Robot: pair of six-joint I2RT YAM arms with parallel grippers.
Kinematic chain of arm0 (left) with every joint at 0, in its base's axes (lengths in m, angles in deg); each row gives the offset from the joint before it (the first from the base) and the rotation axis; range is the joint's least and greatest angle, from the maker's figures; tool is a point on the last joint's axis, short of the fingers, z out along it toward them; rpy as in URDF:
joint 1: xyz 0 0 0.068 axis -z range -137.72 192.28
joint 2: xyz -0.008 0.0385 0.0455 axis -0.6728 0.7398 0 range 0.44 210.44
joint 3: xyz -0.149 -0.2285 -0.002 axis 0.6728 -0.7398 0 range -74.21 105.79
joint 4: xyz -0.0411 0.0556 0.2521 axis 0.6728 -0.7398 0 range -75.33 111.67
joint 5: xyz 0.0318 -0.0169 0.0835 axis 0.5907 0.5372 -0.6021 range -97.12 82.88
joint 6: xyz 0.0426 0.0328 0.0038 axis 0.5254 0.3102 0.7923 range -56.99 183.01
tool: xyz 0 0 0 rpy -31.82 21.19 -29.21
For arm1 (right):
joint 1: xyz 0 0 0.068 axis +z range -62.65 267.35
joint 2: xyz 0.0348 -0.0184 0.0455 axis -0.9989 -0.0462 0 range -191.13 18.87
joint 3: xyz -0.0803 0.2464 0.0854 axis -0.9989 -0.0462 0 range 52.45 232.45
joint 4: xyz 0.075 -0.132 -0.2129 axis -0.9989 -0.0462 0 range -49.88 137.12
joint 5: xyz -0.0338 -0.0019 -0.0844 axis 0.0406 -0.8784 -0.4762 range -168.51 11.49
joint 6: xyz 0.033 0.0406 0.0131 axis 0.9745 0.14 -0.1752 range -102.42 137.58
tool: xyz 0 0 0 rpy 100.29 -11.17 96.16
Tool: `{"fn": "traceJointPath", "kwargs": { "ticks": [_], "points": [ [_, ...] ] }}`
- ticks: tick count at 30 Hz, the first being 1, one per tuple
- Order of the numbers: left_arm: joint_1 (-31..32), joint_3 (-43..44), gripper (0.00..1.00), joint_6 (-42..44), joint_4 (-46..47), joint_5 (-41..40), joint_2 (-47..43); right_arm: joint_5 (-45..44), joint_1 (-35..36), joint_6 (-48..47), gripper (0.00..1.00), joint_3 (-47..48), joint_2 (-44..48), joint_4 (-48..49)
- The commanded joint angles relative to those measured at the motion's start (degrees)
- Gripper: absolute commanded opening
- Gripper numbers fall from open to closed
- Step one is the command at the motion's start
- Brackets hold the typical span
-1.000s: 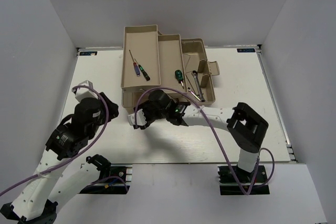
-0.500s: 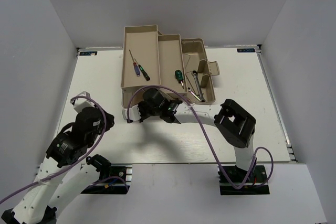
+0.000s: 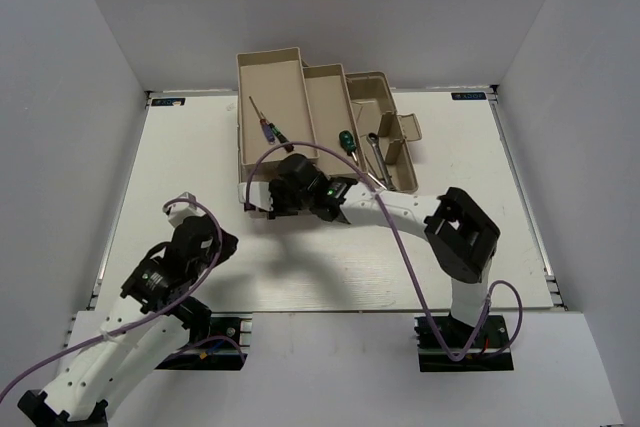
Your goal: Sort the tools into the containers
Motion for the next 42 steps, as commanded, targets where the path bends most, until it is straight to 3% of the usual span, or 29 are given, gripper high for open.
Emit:
{"fn": "traceJointPath", "kwargs": {
  "ticks": [1, 8, 14, 23, 32, 33, 34, 35, 36, 38, 42],
  "points": [
    [0.2, -2.8, 0.35, -2.9, 8.6, 4.3, 2.2, 0.3, -2.5, 6.7, 0.00, 7.0, 8.7, 2.0],
    [0.2, -9.7, 0.35, -4.6, 22.8, 9.3, 9.8, 3.3, -4.5, 14.1, 0.00, 7.4, 14.9, 1.8],
    [-1.4, -10.4, 0.35, -4.6, 32.9, 9.8, 18.3, 6.4, -6.3, 18.8, 0.00, 0.3, 21.6, 3.8],
    [-7.9, 1.3, 0.40, -2.9, 36.0, 7.4, 32.6, 13.3, -8.5, 20.9, 0.00, -10.3, 30.7, 3.0],
    [-11.6, 16.2, 0.43, 1.6, 39.5, 14.7, 47.3, 18.2, -10.2, 22.3, 0.00, -13.1, 33.8, 3.0],
    [-11.6, 16.9, 0.43, 1.6, 40.4, 14.8, 47.3, 18.9, -10.4, 22.0, 0.02, -12.4, 33.6, 2.4],
    [-12.2, 16.9, 0.43, 1.6, 41.0, 15.3, 48.0, 21.2, -10.3, 21.4, 0.18, -11.9, 33.6, 0.2],
    [-12.2, 17.6, 0.43, 1.6, 41.0, 16.0, 48.0, 21.5, -10.4, 20.2, 0.45, -9.7, 33.3, -2.7],
    [-12.9, 18.2, 0.43, 1.6, 41.0, 16.0, 48.5, 22.0, -10.3, 19.3, 0.53, -9.1, 33.5, -3.9],
    [-12.9, 19.6, 0.43, 2.2, 41.0, 16.7, 49.2, 22.0, -10.4, 16.8, 0.60, -7.7, 35.2, -8.6],
    [-14.1, 21.1, 0.43, 2.8, 41.0, 17.9, 51.0, 16.1, -10.3, 12.7, 0.58, -12.9, 41.7, -5.9]
  ]
}}
